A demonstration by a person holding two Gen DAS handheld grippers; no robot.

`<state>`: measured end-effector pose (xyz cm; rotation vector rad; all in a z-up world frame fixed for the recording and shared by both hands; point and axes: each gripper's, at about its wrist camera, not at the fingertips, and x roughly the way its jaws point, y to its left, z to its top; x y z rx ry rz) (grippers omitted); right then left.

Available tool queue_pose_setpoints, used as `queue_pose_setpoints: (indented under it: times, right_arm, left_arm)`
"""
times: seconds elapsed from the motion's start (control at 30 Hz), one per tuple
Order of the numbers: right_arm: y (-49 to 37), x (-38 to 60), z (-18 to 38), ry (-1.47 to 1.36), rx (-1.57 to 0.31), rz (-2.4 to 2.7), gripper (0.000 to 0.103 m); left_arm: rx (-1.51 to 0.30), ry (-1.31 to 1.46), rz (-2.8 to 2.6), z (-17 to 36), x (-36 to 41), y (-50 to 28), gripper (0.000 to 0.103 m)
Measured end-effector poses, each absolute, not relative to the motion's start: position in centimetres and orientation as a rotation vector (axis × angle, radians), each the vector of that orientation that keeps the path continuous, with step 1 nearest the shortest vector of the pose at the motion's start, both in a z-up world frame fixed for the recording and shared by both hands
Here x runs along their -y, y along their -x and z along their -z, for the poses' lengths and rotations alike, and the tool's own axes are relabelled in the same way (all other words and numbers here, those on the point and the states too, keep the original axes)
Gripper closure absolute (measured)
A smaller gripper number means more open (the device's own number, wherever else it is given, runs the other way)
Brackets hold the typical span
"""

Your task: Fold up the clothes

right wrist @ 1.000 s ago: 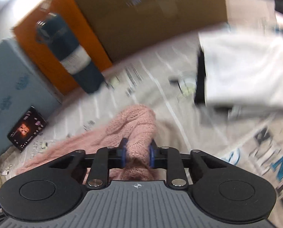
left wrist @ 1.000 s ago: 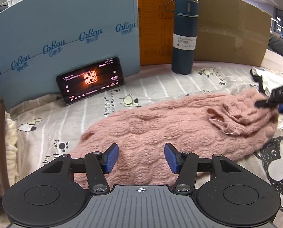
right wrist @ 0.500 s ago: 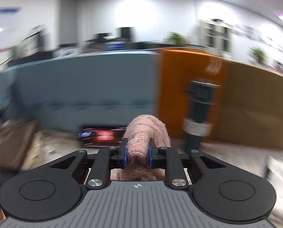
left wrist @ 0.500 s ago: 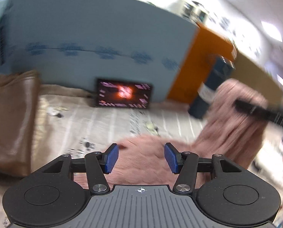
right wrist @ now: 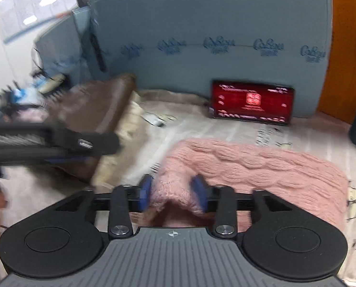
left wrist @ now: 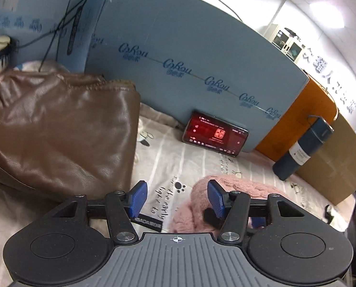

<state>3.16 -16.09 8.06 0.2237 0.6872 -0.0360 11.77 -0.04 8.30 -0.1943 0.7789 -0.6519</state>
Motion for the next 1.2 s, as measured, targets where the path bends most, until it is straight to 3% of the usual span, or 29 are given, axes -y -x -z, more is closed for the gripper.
queue_pose_setpoints:
  times: [0.03,0.07,0.1,0.27,0.37,0.67,0.7,0.73,0.8,0.97,1.1,1.2]
  right_arm:
    - [-2.7,16.0,-8.9,-0.212,-0.67,-0.002,0.042]
    - [-2.3,16.0,-9.7,-0.2,-0.654,-0.039,0.028]
    - [-1.8,16.2,-10.5,-0.19,-0.643,-0.067,0.024]
    - [0.4,19.4,-13.1,-0.283,-0.6,-0.087,0.023]
    - [1.7,22.0,-13.5,-0.321,-0.596,-0.042,0.021]
    - [5.7,27.8,-12.4,-0.429,-0.63,0.185,0.02]
    - [6.0,28.3,-12.1,-0.448,-0.638,0.203,0.02]
    - [6.4,28.8,-11.7,-0.466,-0.646,0.22,0.02]
    - [6.9,29.6,-11.1,-0.498,-0.668,0.245,0.02]
    - [6.8,30.8,-9.2,-0.581,-0.736,0.252,0.02]
    - [5.4,31.4,-6.7,-0.718,-0.795,0.231,0.02]
    - [4.5,31.2,-5.5,-0.781,-0.815,0.228,0.02]
  left_arm:
    - [-0.779,0.199,0.654,-8.2,0.0,-11.9,0.048]
    - [-0.779,0.204,0.657,-8.2,0.0,-12.1,0.048]
    - [-0.775,0.212,0.658,-8.3,0.0,-12.3,0.047]
    - [-0.81,0.309,0.679,-8.2,0.5,-13.4,0.046]
    - [-0.874,0.356,0.734,-7.6,1.9,-13.3,0.036]
    - [-1.072,0.306,0.759,-4.7,6.7,-13.4,0.039]
    - [-1.066,0.288,0.76,-4.6,6.9,-13.2,0.052]
    - [-1.057,0.267,0.764,-4.6,7.1,-13.0,0.073]
    - [-1.016,0.218,0.773,-4.8,7.3,-12.3,0.09]
    - [-0.877,0.14,0.699,-6.3,6.0,-10.8,0.09]
    - [-0.939,0.118,0.599,-4.4,5.5,-11.7,0.08]
    - [-0.95,0.151,0.494,-4.3,5.0,-11.3,0.032]
